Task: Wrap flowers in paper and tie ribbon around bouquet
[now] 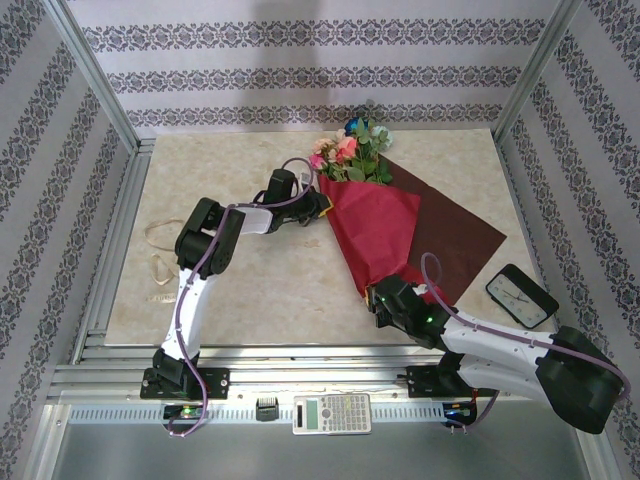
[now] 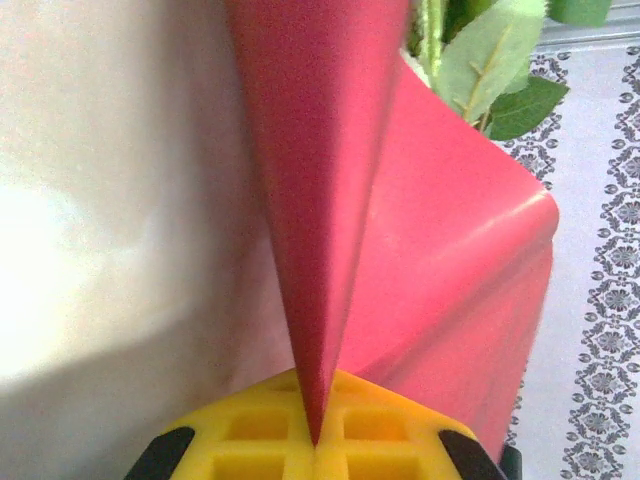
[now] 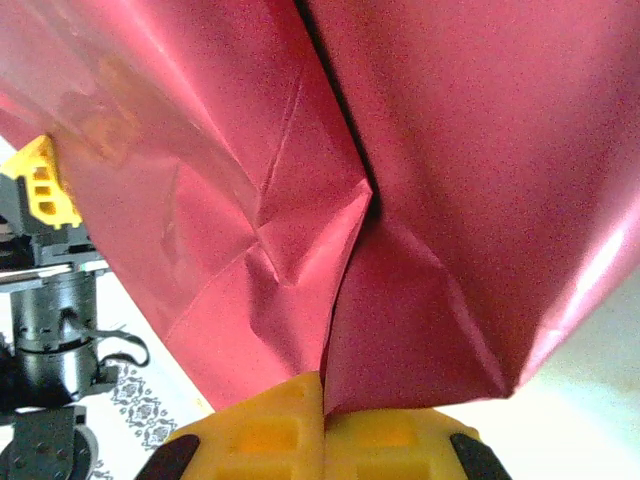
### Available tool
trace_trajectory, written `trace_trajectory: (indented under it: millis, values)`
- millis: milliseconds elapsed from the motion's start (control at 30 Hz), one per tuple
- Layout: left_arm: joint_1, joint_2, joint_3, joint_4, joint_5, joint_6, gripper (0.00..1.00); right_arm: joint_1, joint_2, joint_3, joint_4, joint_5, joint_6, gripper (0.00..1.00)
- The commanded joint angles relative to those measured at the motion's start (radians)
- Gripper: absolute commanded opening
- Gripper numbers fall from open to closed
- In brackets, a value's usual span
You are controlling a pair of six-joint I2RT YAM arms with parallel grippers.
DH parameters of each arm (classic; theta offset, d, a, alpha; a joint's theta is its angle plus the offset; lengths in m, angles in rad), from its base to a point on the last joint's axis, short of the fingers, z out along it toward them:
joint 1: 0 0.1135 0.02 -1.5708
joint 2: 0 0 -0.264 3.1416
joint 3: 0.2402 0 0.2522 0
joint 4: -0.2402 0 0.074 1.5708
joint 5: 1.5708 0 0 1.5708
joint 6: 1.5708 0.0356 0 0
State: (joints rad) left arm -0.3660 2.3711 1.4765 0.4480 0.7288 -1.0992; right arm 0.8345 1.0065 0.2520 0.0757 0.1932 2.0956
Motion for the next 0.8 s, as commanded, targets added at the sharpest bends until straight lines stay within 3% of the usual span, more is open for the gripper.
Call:
trace_trajectory:
  millis: [0, 67, 133, 167, 233, 300, 333, 500, 567, 600, 700, 767]
  values:
    - [0.028, 0.025, 0.048, -0.020, -0.044, 0.016, 0.00, -0.002, 0.008, -0.018, -0.033, -0.030, 0.133, 0.00]
    - [0.034, 0.030, 0.064, -0.027, -0.045, 0.016, 0.00, -0.001, 0.010, -0.017, -0.035, -0.032, 0.132, 0.00]
    - [0.041, 0.036, 0.076, -0.035, -0.052, 0.011, 0.15, -0.001, 0.009, -0.017, -0.033, -0.034, 0.131, 0.00]
    - [0.044, 0.041, 0.083, -0.036, -0.055, 0.010, 0.17, -0.002, 0.011, -0.017, -0.033, -0.035, 0.130, 0.00]
    - [0.053, 0.052, 0.104, -0.044, -0.055, 0.006, 0.16, -0.001, 0.013, -0.016, -0.031, -0.037, 0.131, 0.00]
    - [0.059, 0.064, 0.126, -0.050, -0.054, 0.005, 0.02, -0.001, 0.018, -0.013, -0.031, -0.039, 0.131, 0.00]
    - [0.062, 0.072, 0.139, -0.055, -0.051, 0.003, 0.00, -0.001, 0.021, -0.014, -0.028, -0.039, 0.131, 0.00]
    - [0.073, 0.095, 0.199, -0.086, -0.037, 0.007, 0.00, -0.002, 0.034, -0.010, -0.019, -0.046, 0.131, 0.00]
    - [0.078, 0.109, 0.220, -0.099, -0.031, 0.005, 0.16, -0.002, 0.042, -0.009, -0.014, -0.049, 0.129, 0.00]
    - [0.080, 0.111, 0.228, -0.109, -0.032, 0.010, 0.17, -0.001, 0.044, -0.007, -0.014, -0.051, 0.129, 0.00]
    - [0.085, 0.132, 0.262, -0.130, -0.024, 0.013, 0.15, -0.001, 0.050, -0.002, -0.012, -0.053, 0.127, 0.00]
    - [0.090, 0.146, 0.285, -0.141, -0.020, 0.014, 0.03, -0.001, 0.057, 0.000, -0.012, -0.058, 0.126, 0.00]
